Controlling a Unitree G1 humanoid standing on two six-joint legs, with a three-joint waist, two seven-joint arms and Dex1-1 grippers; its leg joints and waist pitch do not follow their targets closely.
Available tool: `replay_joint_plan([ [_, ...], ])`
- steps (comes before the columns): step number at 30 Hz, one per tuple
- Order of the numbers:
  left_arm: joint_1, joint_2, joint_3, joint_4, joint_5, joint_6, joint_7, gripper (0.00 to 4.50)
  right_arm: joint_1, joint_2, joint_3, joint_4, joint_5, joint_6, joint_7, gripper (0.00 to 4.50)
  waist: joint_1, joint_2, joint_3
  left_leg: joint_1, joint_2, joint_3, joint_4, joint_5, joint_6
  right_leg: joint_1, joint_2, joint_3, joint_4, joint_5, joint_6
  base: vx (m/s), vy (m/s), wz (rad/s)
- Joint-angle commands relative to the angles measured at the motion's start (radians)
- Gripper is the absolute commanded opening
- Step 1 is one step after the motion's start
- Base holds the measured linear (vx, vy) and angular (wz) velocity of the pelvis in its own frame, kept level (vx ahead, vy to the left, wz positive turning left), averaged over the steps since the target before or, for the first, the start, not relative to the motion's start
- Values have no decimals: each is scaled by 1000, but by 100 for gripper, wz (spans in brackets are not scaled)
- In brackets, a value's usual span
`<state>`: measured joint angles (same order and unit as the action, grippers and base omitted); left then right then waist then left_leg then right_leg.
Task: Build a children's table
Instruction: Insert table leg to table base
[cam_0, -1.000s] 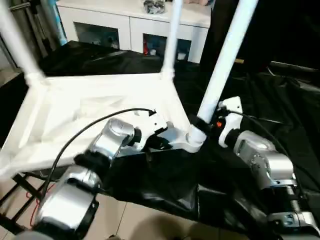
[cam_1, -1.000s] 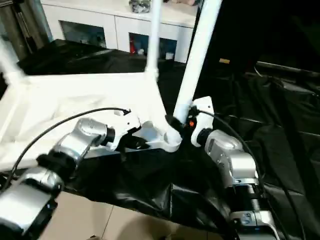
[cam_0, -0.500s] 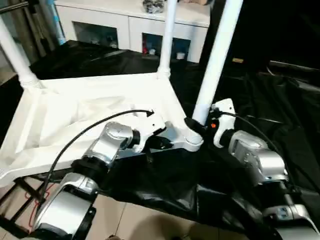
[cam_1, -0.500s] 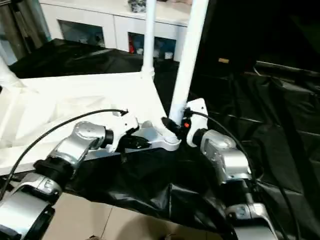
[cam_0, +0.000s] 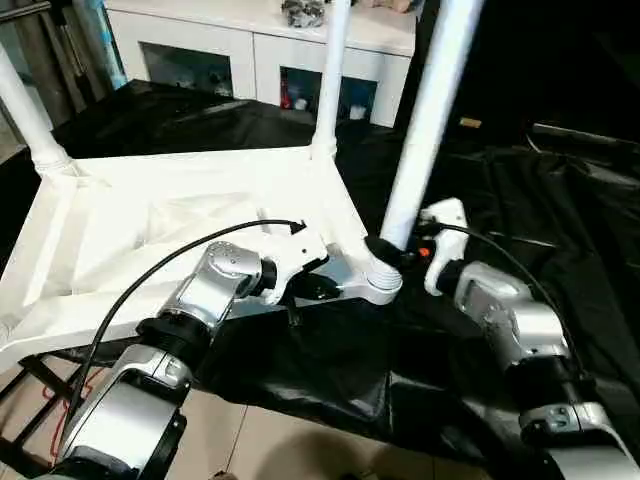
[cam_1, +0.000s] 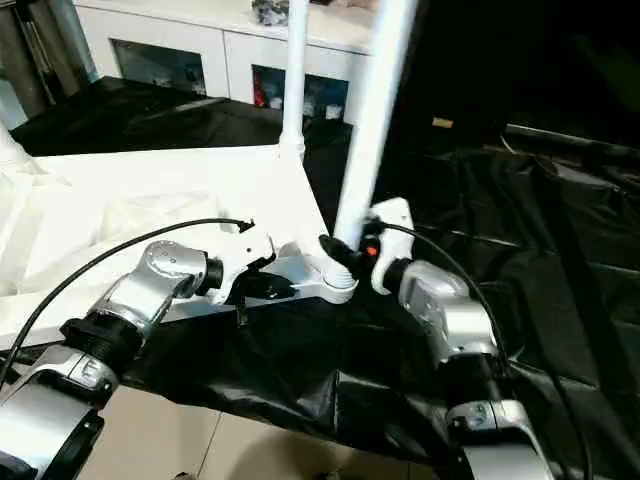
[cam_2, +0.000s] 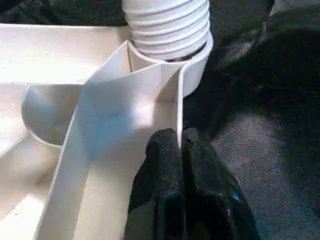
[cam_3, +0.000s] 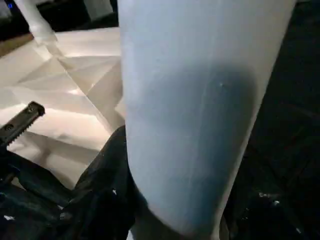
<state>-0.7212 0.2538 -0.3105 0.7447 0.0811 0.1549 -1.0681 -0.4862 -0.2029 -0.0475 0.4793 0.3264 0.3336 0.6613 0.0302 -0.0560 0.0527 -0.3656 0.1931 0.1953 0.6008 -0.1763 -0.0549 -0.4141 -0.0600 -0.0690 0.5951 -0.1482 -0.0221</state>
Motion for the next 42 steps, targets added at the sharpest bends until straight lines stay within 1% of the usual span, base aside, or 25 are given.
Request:
replay_joint_plan([
  [1, 10, 8, -15, 27, 16, 33, -14, 0, 35, 3, -21, 12, 16, -15, 7, 191, 10, 4, -66, 13, 36, -23, -69, -251, 25, 50, -83, 44, -87, -389, -161, 0, 0, 0],
  [5, 3, 9, -14, 37, 21, 32, -8, 0, 80, 16, -36, 15, 25, -54, 20, 191, 14, 9, -66, 13, 37, -23, -70, -254, 25, 49, -85, 45, -88, -389, -163, 0, 0, 0],
  [7, -1, 11, -17, 42, 26, 27, -4, 0, 97, 23, -43, 24, 27, -85, 27, 191, 13, 7, -65, 14, 36, -23, -71, -266, 22, 49, -83, 43, -90, -405, -161, 0, 0, 0],
  [9, -8, 10, -15, 51, 25, 25, 5, 0, 119, 34, -53, 40, 27, -129, 24, 191, 13, 13, -64, 15, 37, -24, -71, -282, 18, 47, -85, 43, -93, -420, -159, 0, 0, 0],
  [12, -13, 7, -14, 60, 27, 23, 14, 0, 145, 42, -61, 50, 28, -172, 24, 191, 12, 10, -63, 15, 37, -26, -73, -293, 17, 48, -85, 42, -95, -439, -154, 0, 0, 0],
  [13, -15, 7, -14, 63, 28, 22, 17, 0, 153, 44, -62, 49, 28, -187, 26, 191, 13, 18, -62, 17, 37, -28, -74, -304, 18, 46, -86, 42, -98, -456, -152, 0, 0, 0],
  [15, -18, 6, -14, 68, 31, 20, 19, 0, 172, 45, -58, 44, 20, -228, 27, 191, 12, 13, -62, 18, 37, -27, -74, -315, 18, 45, -85, 41, -100, -459, -149, 0, 0, 0],
  [17, -19, 6, -16, 70, 32, 18, 20, 0, 176, 44, -57, 44, 16, -240, 29, 191, 13, 13, -63, 17, 37, -28, -75, -313, 21, 46, -85, 41, -100, -463, -148, 0, 0, 0],
  [18, -20, 6, -17, 73, 35, 14, 21, 0, 182, 39, -48, 41, 3, -256, 32, 191, 13, 21, -62, 18, 38, -29, -76, -318, 20, 45, -85, 41, -100, -465, -150, 0, 0, 0],
  [19, -22, 6, -21, 79, 39, 9, 22, 0, 191, 28, -26, 33, -24, -273, 35, 191, 11, 18, -62, 16, 37, -28, -76, -324, 18, 45, -84, 41, -102, -466, -147, 0, 0, 0],
  [22, -23, 9, -28, 86, 46, 0, 19, 0, 194, 8, 20, 22, -72, -281, 41, 191, 8, 19, -58, 19, 34, -30, -77, -350, 17, 44, -82, 37, -108, -520, -129, 0, 0, 0],
  [25, -23, 9, -31, 87, 48, -4, 17, 0, 188, -2, 44, 21, -96, -277, 41, 191, 4, 19, -53, 31, 32, -33, -75, -393, 15, 38, -85, 31, -125, -625, -98, 0, 0, 0],
  [27, -23, 11, -35, 87, 49, -10, 10, 0, 179, -6, 58, 22, -106, -268, 44, 191, 3, 21, -56, 31, 36, -38, -80, -392, 15, 43, -87, 27, -126, -619, -96, 0, 0, 0],
  [28, -20, 18, -46, 82, 49, -30, -21, 0, 138, -18, 89, 43, -126, -226, 51, 191, 1, 19, -57, 26, 38, -41, -85, -383, 14, 48, -87, 27, -122, -586, -103, 0, 0, 0],
  [29, -18, 20, -49, 79, 48, -31, -32, 0, 124, -20, 94, 50, -124, -200, 57, 191, -5, 15, -57, 22, 38, -41, -87, -384, 14, 50, -84, 27, -118, -565, -111, 0, 0, 0],
  [30, -18, 21, -50, 78, 48, -30, -34, 0, 121, -21, 95, 51, -123, -195, 59, 191, -7, 17, -56, 21, 38, -42, -87, -388, 13, 51, -85, 28, -115, -561, -115, 0, 0, 0],
  [31, -18, 21, -51, 77, 47, -31, -38, 0, 116, -21, 97, 56, -123, -192, 63, 191, -7, 18, -56, 27, 37, -39, -84, -399, 13, 45, -87, 30, -120, -573, -115, 0, 0, 0],
  [32, -16, 24, -54, 73, 46, -33, -51, 0, 103, -24, 103, 67, -129, -192, 69, 191, -8, 14, -55, 28, 35, -39, -81, -400, 14, 44, -90, 29, -122, -594, -111, 0, 0, 0],
  [33, -14, 28, -58, 70, 46, -37, -60, 0, 89, -26, 111, 79, -133, -192, 81, 191, -9, 9, -54, 26, 34, -38, -81, -397, 16, 45, -90, 28, -125, -608, -105, 0, 0, 0],
  [36, -10, 36, -63, 60, 46, -46, -76, 0, 55, -31, 130, 112, -144, -192, 112, 191, -15, 11, -54, 23, 34, -42, -80, -387, 17, 47, -92, 24, -126, -631, -96, 0, 0, 0],
  [37, -6, 43, -65, 49, 42, -53, -89, 0, 36, -35, 144, 127, -151, -183, 145, 191, -17, 4, -54, 29, 34, -41, -77, -395, 19, 41, -92, 22, -130, -642, -96, 0, 0, 0],
  [39, -3, 47, -66, 42, 41, -54, -95, 0, 31, -39, 152, 130, -151, -176, 170, 191, -17, 8, -53, 25, 36, -43, -78, -385, 22, 45, -95, 21, -129, -635, -99, 0, 0, 0],
  [40, 2, 53, -67, 31, 40, -62, -107, 0, 28, -51, 171, 129, -151, -172, 206, 191, -17, 8, -52, 28, 37, -42, -78, -389, 21, 41, -94, 21, -131, -628, -101, 0, 0, 0],
  [41, 5, 57, -68, 26, 39, -69, -115, 0, 27, -58, 179, 129, -153, -171, 224, 191, -17, 3, -54, 28, 37, -43, -78, -389, 21, 43, -94, 19, -129, -623, -103, 0, 0, 0],
  [42, 5, 57, -68, 26, 39, -69, -115, 0, 27, -58, 179, 129, -153, -171, 224, 191, -16, 4, -54, 24, 38, -44, -80, -382, 23, 46, -94, 20, -126, -612, -105, 0, 0, 0],
])
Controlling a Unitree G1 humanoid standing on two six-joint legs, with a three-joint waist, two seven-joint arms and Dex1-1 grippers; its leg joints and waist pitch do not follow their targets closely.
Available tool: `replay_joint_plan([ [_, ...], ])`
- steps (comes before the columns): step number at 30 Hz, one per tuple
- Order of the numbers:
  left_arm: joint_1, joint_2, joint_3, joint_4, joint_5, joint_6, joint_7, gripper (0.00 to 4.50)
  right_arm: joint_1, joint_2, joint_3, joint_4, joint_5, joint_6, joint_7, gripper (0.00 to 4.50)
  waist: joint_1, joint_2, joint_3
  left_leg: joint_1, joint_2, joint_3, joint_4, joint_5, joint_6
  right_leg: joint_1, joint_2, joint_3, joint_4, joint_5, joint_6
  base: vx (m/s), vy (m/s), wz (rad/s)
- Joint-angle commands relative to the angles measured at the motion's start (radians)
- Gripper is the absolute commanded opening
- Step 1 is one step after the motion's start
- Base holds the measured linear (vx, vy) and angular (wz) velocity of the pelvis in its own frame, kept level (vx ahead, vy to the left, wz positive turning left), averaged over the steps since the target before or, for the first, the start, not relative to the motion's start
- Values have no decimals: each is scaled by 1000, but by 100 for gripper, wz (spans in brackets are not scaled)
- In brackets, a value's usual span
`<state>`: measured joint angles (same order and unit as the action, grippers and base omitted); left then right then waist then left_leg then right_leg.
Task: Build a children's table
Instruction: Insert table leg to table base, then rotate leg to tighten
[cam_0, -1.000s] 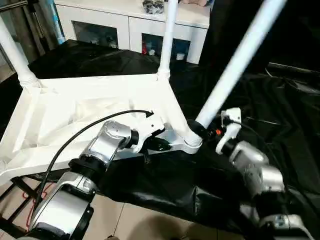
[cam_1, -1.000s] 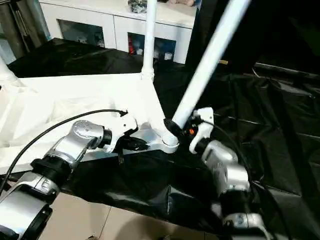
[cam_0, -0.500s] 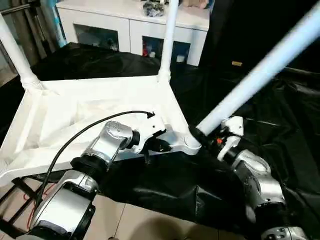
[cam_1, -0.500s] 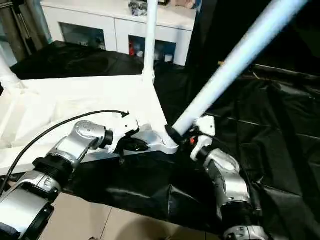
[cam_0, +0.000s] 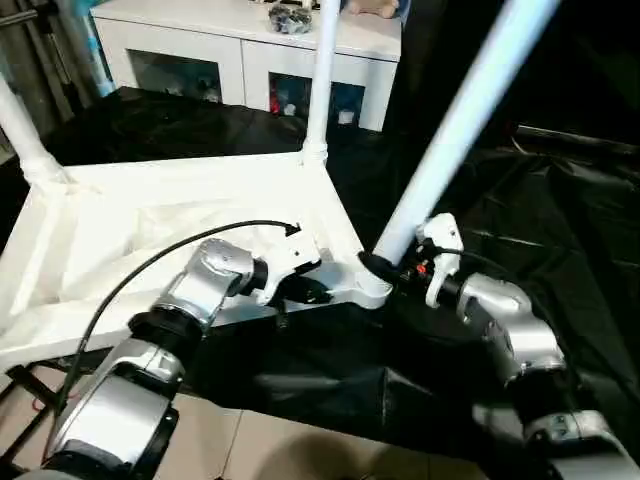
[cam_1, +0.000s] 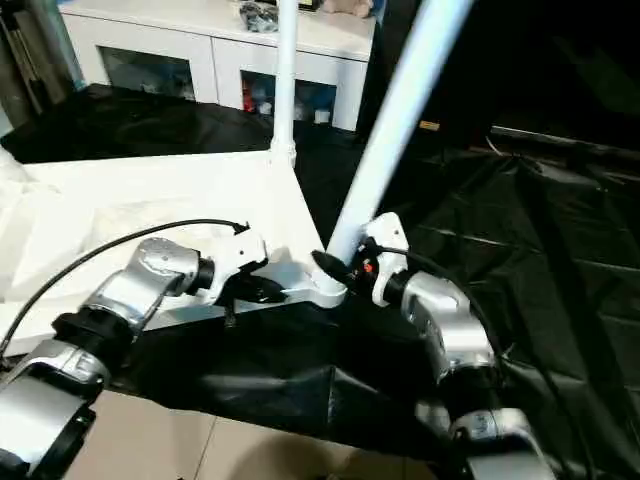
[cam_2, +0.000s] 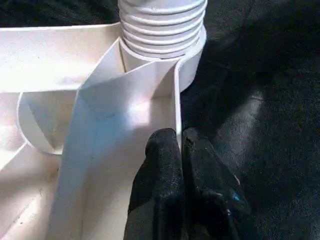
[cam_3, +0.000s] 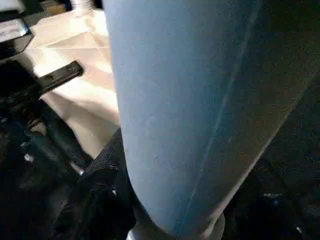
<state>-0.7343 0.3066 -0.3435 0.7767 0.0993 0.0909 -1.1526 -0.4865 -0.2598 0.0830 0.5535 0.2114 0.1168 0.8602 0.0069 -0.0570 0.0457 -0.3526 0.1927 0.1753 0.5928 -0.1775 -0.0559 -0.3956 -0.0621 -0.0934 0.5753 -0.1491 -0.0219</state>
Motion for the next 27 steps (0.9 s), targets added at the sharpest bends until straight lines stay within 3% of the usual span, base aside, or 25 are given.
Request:
replay_joint_plan([
  [1, 22, 11, -39, -14, 20, -14, -45, 0, 29, -9, 57, 52, -37, 39, 56, 191, 8, 6, -48, 13, 40, -24, -73, -378, 23, 26, -93, 46, -105, -598, -110, 0, 0, 0],
  [7, 61, 57, -62, -83, -1, -80, -155, 0, 29, -51, 99, 73, -43, -5, 207, 191, 12, 4, -53, 6, 49, -24, -81, -354, 19, 34, -94, 53, -87, -490, -150, 0, 0, 0],
  [13, 77, 91, -64, -113, 0, -96, -195, 0, 36, -73, 126, 70, -57, -23, 276, 190, 20, 0, -54, 8, 50, -21, -83, -341, 14, 37, -94, 56, -82, -456, -164, 0, 0, 0],
  [20, 78, 105, -56, -117, 3, -96, -191, 0, 44, -74, 137, 83, -77, -57, 292, 190, 25, -1, -52, 11, 50, -22, -84, -347, 5, 34, -94, 55, -85, -492, -148, 0, 0, 0],
  [23, 69, 98, -48, -105, 9, -81, -155, 0, 42, -51, 117, 103, -80, -70, 231, 190, 24, -1, -51, 12, 50, -22, -85, -354, 2, 33, -94, 55, -87, -504, -145, 0, 0, 0],
  [27, 46, 72, -34, -86, 10, -39, -102, 0, 13, -11, 69, 173, -91, -77, 72, 190, 14, 0, -44, 16, 45, -29, -84, -417, -17, 26, -95, 44, -101, -631, -104, 0, 0, 0],
])
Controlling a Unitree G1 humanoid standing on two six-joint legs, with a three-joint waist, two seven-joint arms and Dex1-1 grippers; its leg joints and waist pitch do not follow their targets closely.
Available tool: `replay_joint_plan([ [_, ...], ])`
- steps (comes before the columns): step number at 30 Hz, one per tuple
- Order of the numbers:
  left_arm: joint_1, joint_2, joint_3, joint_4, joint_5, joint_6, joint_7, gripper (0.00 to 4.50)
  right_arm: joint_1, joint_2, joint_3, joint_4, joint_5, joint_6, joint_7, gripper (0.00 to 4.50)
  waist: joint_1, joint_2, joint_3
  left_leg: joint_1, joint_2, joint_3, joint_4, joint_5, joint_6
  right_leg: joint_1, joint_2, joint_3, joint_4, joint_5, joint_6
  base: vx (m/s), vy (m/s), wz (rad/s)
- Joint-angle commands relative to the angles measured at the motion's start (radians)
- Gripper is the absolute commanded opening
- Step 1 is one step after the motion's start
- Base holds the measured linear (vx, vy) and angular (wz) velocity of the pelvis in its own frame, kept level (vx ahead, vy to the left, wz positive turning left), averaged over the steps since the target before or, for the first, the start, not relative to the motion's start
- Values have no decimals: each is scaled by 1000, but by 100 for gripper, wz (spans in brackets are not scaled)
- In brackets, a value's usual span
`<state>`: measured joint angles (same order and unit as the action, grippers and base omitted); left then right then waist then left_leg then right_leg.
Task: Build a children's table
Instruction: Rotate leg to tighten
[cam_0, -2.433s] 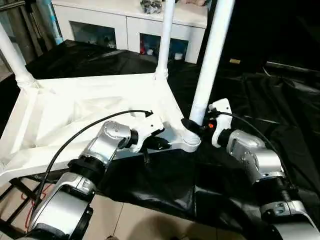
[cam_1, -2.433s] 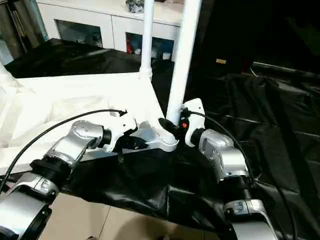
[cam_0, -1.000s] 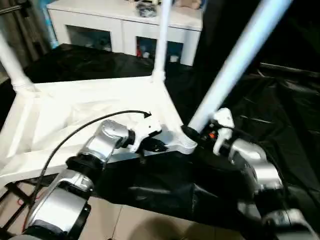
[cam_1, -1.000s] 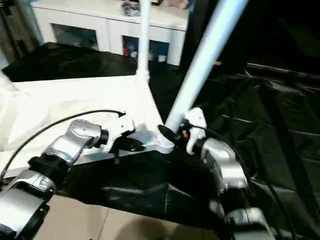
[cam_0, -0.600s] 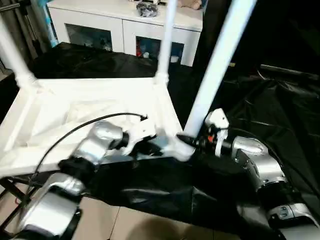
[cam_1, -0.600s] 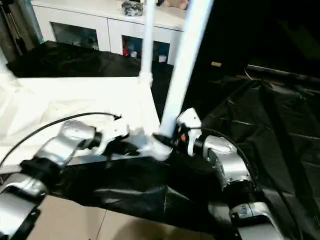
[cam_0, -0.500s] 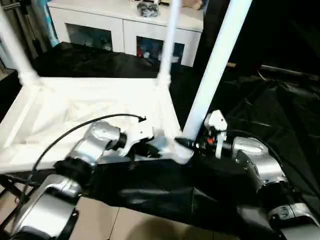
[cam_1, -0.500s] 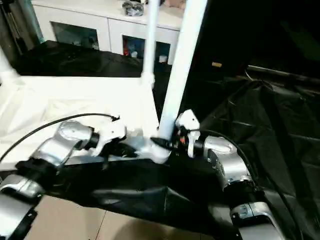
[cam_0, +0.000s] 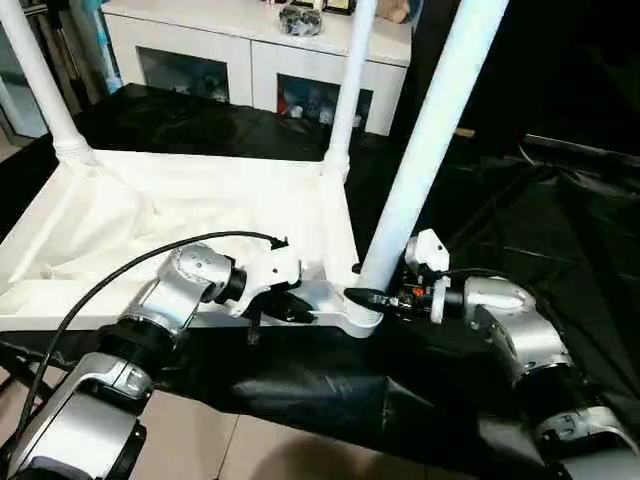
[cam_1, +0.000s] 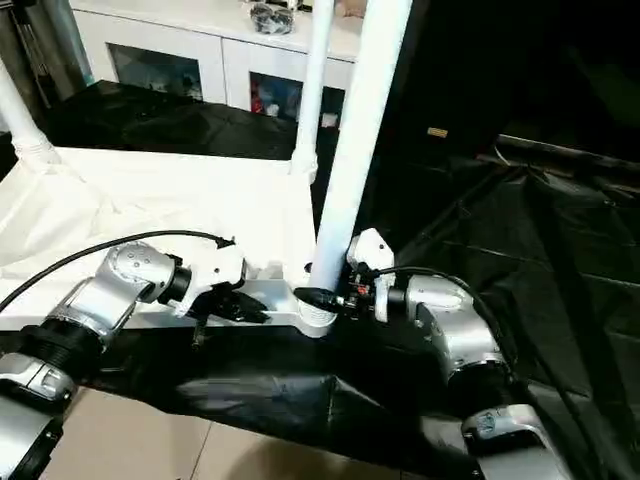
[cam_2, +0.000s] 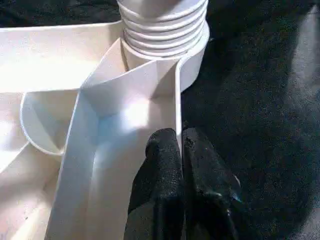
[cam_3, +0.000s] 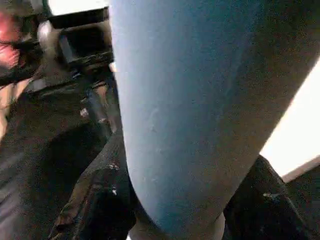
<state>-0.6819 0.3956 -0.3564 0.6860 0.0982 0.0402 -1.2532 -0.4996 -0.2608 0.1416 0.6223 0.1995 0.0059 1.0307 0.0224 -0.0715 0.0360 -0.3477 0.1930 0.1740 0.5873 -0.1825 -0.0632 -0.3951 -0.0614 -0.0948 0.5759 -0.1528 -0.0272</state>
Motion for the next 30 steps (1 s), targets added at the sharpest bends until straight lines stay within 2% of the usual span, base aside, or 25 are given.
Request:
replay_joint_plan([
  [1, -21, -35, -14, 18, 11, 32, 30, 0, 9, 6, -10, 140, -83, 35, -170, 190, -7, 18, -33, 13, 42, -33, -76, -439, -18, 24, -97, 39, -110, -680, -76, -54, 12, -9],
  [3, -57, -80, 10, 51, 6, 80, 106, 0, -26, 37, -42, 206, -93, 44, -315, 190, -20, 21, -30, 25, 38, -38, -69, -490, -30, 12, -94, 22, -124, -740, -50, -61, 15, -9],
  [4, -70, -97, 17, 65, 7, 91, 137, 0, -37, 48, -51, 224, -91, 46, -348, 190, -31, 22, -28, 31, 34, -42, -62, -527, -31, 14, -93, -1, -143, -775, -25, -73, 44, -13],
  [5, -86, -119, 26, 83, 11, 104, 183, 0, -51, 62, -62, 247, -86, 51, -391, 190, -43, 34, -26, 32, 41, -51, -68, -575, -28, 29, -92, -32, -154, -755, -9, -73, 44, -13],
  [6, -105, -145, 34, 105, 15, 124, 235, 0, -70, 80, -77, 276, -81, 60, -451, 190, -47, 43, -24, 34, 52, -56, -75, -617, -31, 36, -90, -49, -157, -722, -9, -63, 72, -12],
  [7, -113, -158, 37, 114, 17, 133, 257, 0, -79, 89, -85, 291, -77, 66, -478, 190, -53, 66, -19, 12, 89, -79, -128, -760, -49, 78, -76, -60, -93, -548, -35, -103, 52, -8],
  [8, -134, -191, 43, 139, 26, 163, 320, 0, -105, 111, -101, 331, -72, 78, -550, 190, -29, 72, -7, -57, 120, -60, -212, -884, -63, 118, -48, -36, 89, -242, -78, -103, 52, -8],
  [9, -141, -202, 44, 148, 31, 174, 341, 0, -113, 117, -104, 344, -74, 76, -575, 190, -9, 65, -11, -40, 109, -36, -217, -885, -47, 93, -36, -28, 95, -171, -71, -57, -21, 16],
  [10, -149, -215, 46, 160, 37, 187, 367, 0, -123, 125, -107, 360, -77, 74, -607, 190, -1, 58, -15, 3, 96, -13, -210, -848, -34, 56, -38, -1, 90, -191, -75, 17, -34, 19],
  [11, -164, -243, 47, 185, 50, 200, 418, 0, -143, 141, -110, 391, -83, 67, -660, 190, -14, -1, -18, 74, 23, -22, -61, -672, -57, -26, -109, 40, -72, -653, -72, 46, -98, 11],
  [12, -183, -273, 43, 219, 68, 207, 480, 0, -163, 164, -120, 423, -80, 59, -713, 190, 5, -15, -27, 36, -3, -16, 35, -335, -23, -1, -176, 54, -136, -1007, 11, 55, -80, -25],
  [13, -189, -282, 41, 233, 74, 205, 500, 0, -169, 172, -123, 433, -79, 58, -727, 190, 23, -6, -32, 9, 9, -26, 22, -217, -10, 30, -192, 73, -127, -1001, 14, 76, -82, -38],
  [14, -200, -300, 40, 259, 80, 204, 535, 0, -178, 187, -126, 447, -77, 56, -746, 190, 42, 8, -37, -44, 22, -35, -49, -100, -19, 66, -140, 51, -81, -760, -7, 47, -18, -30],
  [15, -206, -307, 41, 274, 81, 202, 548, 0, -182, 196, -127, 454, -76, 57, -753, 190, 41, 24, -44, -25, 43, -36, -70, -139, -31, 46, -105, 45, -62, -514, -56, 0, 0, 0],
  [16, -211, -311, 41, 287, 81, 198, 555, 0, -187, 207, -133, 462, -73, 58, -760, 190, 34, 24, -39, -10, 47, -34, -76, -245, -32, 35, -94, 46, -51, -416, -109, 0, 0, 0],
  [18, -214, -313, 43, 294, 81, 197, 558, 0, -190, 215, -136, 468, -77, 56, -766, 190, 31, 23, -37, -6, 42, -31, -76, -337, -30, 38, -101, 47, -56, -427, -145, 0, 0, 0],
  [19, -214, -312, 43, 296, 81, 197, 554, 0, -192, 220, -138, 470, -79, 56, -766, 190, 29, 26, -37, -9, 42, -34, -79, -360, -27, 43, -101, 45, -57, -450, -142, 0, 0, 0],
  [20, -214, -311, 43, 297, 81, 196, 550, 0, -193, 222, -138, 472, -80, 57, -764, 190, 29, 24, -40, -6, 43, -33, -79, -363, -24, 42, -104, 46, -61, -448, -140, 0, 0, 0],
  [23, -218, -310, 47, 310, 83, 185, 544, 0, -205, 228, -137, 493, -83, 51, -765, 190, 26, 25, -38, -5, 44, -33, -84, -364, -18, 45, -103, 45, -64, -440, -142, 0, 0, 0],
  [26, -222, -311, 48, 323, 83, 173, 539, 0, -218, 231, -128, 506, -95, 64, -757, 190, 21, 26, -33, 4, 44, -35, -85, -426, -26, 39, -107, 43, -78, -528, -125, 0, 0, 0],
  [30, -225, -314, 51, 332, 78, 161, 530, 0, -229, 231, -117, 516, -111, 57, -738, 190, 18, 25, -35, 4, 46, -36, -90, -408, -20, 43, -108, 42, -80, -516, -122, 0, 0, 0],
])
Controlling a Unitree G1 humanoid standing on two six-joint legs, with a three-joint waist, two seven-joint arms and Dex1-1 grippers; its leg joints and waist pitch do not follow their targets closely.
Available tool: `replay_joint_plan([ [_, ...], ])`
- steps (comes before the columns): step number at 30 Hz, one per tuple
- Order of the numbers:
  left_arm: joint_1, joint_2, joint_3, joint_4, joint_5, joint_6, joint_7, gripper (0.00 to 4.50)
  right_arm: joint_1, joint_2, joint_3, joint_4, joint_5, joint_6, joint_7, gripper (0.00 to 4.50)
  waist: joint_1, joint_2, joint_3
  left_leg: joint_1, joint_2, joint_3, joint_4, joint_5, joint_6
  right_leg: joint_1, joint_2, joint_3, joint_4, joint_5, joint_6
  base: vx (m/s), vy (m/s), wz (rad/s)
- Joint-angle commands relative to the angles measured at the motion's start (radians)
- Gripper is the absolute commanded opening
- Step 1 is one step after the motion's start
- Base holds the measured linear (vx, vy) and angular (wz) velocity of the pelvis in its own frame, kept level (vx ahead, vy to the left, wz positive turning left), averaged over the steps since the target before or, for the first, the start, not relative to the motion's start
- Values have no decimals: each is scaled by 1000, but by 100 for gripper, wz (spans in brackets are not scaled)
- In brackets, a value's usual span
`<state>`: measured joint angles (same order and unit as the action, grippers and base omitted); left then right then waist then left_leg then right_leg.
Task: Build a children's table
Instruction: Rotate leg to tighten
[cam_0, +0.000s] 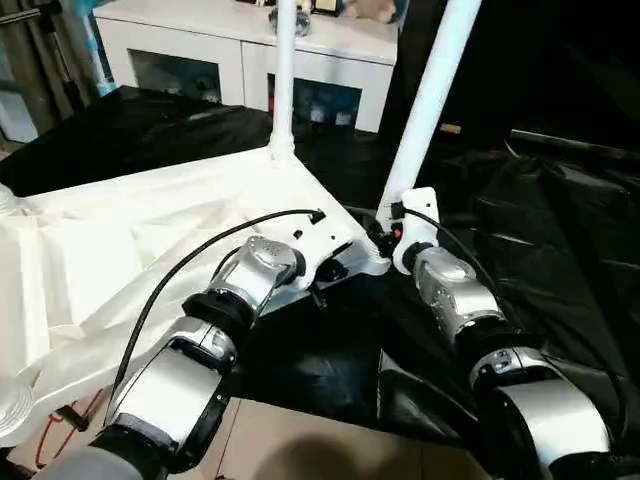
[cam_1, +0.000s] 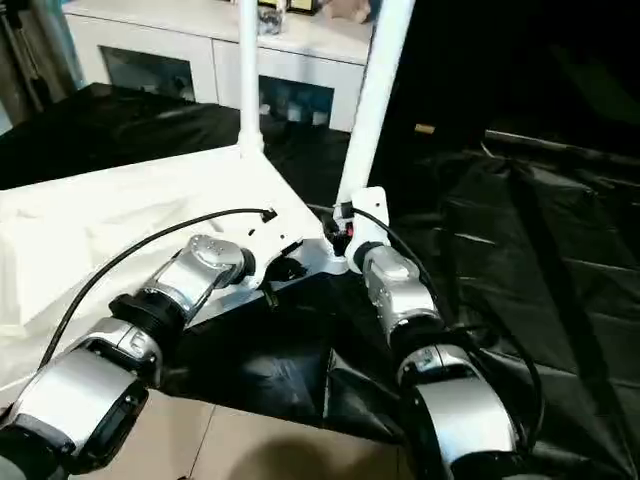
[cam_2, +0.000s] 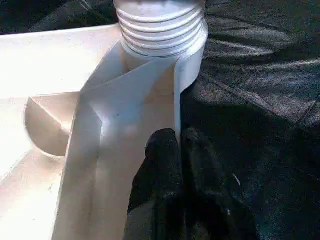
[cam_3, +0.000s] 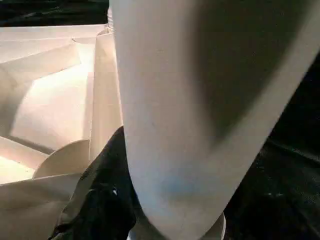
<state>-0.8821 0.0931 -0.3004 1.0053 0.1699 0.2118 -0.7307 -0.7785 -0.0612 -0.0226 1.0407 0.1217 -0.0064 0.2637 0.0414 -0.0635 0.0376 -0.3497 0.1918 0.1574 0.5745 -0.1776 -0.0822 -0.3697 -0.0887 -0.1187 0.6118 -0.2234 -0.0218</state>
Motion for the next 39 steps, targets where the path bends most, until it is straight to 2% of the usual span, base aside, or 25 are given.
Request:
replay_joint_plan([
  [1, -24, -11, -3, 12, 4, -15, 5, 0, 47, 32, 39, 97, -26, 70, 35, 225, -1, 16, -37, 4, 47, -18, -79, -397, 4, 19, -81, 66, -117, -425, -132, 0, 0, 0],
  [2, -21, -10, -2, 6, 0, -26, -5, 0, 42, 33, 23, 94, -12, 66, 49, 246, -1, 18, -36, 4, 49, -17, -80, -392, 6, 18, -81, 67, -115, -409, -139, 0, 0, 0],
  [6, -7, -2, 2, -21, -18, -61, -54, 0, 24, 25, 11, 84, 0, 34, 98, 269, -2, 19, -38, 0, 49, -15, -79, -378, 11, 21, -82, 69, -111, -371, -159, 0, 0, 0],
  [7, 0, 5, 3, -34, -20, -63, -68, 0, 21, 20, 9, 73, 2, 17, 128, 294, -3, 17, -40, -4, 50, -13, -79, -355, 16, 25, -81, 71, -105, -334, -168, 0, 0, 0],
  [8, 2, 8, 2, -38, -19, -68, -72, 0, 21, 19, 6, 69, 4, 11, 140, 294, -1, 19, -42, -4, 52, -12, -79, -334, 22, 26, -81, 71, -101, -306, -178, 0, 0, 0],
  [12, 21, 25, 1, -73, -26, -76, -110, 0, 22, 4, 13, 39, 7, 8, 197, 326, 1, 16, -45, -7, 51, -5, -75, -284, 39, 30, -82, 72, -97, -255, -195, 0, 0, 0],
  [14, 48, 51, -8, -119, -35, -102, -169, 0, 35, -25, 35, -14, -1, 4, 299, 341, 6, 15, -50, -12, 52, 1, -68, -191, 70, 36, -79, 72, -82, -132, -221, 0, 0, 0],
  [16, 52, 56, -9, -127, -37, -104, -179, 0, 39, -31, 41, -27, -2, 5, 318, 364, 7, 18, -52, -13, 54, 4, -66, -153, 86, 37, -78, 72, -72, -61, -241, 0, 0, 0],
  [17, 61, 66, -14, -145, -39, -115, -199, 0, 49, -45, 55, -56, -7, 8, 350, 364, 9, 20, -52, -10, 57, 5, -66, -143, 89, 37, -77, 71, -70, -35, -253, 0, 0, 0],
  [18, 67, 72, -15, -155, -42, -115, -215, 0, 58, -56, 64, -81, -4, 15, 385, 380, 8, 15, -51, -10, 56, 7, -65, -141, 91, 37, -75, 71, -69, -29, -254, 0, 0, 0],
  [19, 83, 89, -21, -182, -50, -125, -258, 0, 83, -84, 79, -145, 8, 35, 469, 380, 12, 17, -50, -9, 56, 7, -66, -142, 96, 40, -75, 70, -68, -29, -256, 0, 0, 0],
  [22, 102, 109, -25, -215, -64, -127, -312, 0, 115, -123, 100, -223, 22, 55, 557, 380, 18, 21, -53, -9, 56, 9, -62, -112, 110, 41, -76, 73, -62, 18, -264, 0, 0, 0],
  [23, 121, 127, -29, -246, -83, -153, -373, 0, 143, -160, 116, -288, 38, 76, 631, 380, 22, 18, -54, -9, 56, 11, -57, -77, 135, 42, -73, 73, -55, 96, -274, 0, 0, 0],
  [24, 121, 127, -29, -246, -83, -153, -373, 0, 143, -160, 116, -288, 38, 76, 631, 380, 23, 18, -54, -11, 55, 12, -56, -73, 143, 42, -73, 73, -53, 108, -276, 0, 0, 0],
  [25, 143, 153, -35, -281, -101, -180, -436, 0, 178, -207, 138, -360, 52, 97, 719, 380, 24, 18, -53, -11, 55, 12, -56, -76, 149, 41, -73, 72, -54, 107, -276, 0, 0, 0],
  [26, 154, 164, -35, -296, -112, -185, -469, 0, 194, -229, 149, -391, 55, 107, 756, 380, 29, 19, -54, -11, 57, 13, -55, -74, 150, 44, -71, 71, -52, 110, -272, 0, 0, 0],
  [28, 167, 186, -41, -316, -123, -197, -516, 0, 217, -263, 165, -435, 55, 121, 811, 380, 31, 20, -53, -12, 57, 15, -54, -77, 149, 41, -72, 71, -51, 104, -273, 0, 0, 0],
  [31, 179, 219, -50, -333, -121, -204, -567, 0, 251, -310, 196, -489, 32, 128, 865, 380, 40, 22, -48, -9, 58, 17, -57, -134, 114, 37, -72, 71, -63, -4, -250, 0, 0, 0],
  [34, 190, 239, -48, -350, -125, -215, -605, 0, 276, -331, 212, -542, 30, 163, 884, 380, 47, 22, -47, -4, 59, 19, -59, -159, 80, 33, -72, 74, -68, -71, -230, 0, 0, 0],
  [36, 196, 248, -48, -362, -135, -215, -631, 0, 283, -330, 216, -556, 35, 175, 885, 380, 47, 22, -49, -6, 59, 18, -60, -145, 72, 34, -70, 73, -64, -59, -226, 0, 0, 0],
  [37, 200, 255, -50, -371, -141, -208, -647, 0, 288, -329, 220, -566, 36, 183, 887, 355, 47, 21, -49, -6, 58, 19, -60, -138, 70, 34, -70, 74, -62, -48, -226, 0, 0, 0],
  [39, 203, 260, -52, -378, -144, -207, -657, 0, 290, -323, 223, -569, 36, 188, 886, 347, 47, 21, -52, -7, 57, 21, -57, -120, 74, 34, -69, 75, -58, -12, -233, 0, 0, 0],
])
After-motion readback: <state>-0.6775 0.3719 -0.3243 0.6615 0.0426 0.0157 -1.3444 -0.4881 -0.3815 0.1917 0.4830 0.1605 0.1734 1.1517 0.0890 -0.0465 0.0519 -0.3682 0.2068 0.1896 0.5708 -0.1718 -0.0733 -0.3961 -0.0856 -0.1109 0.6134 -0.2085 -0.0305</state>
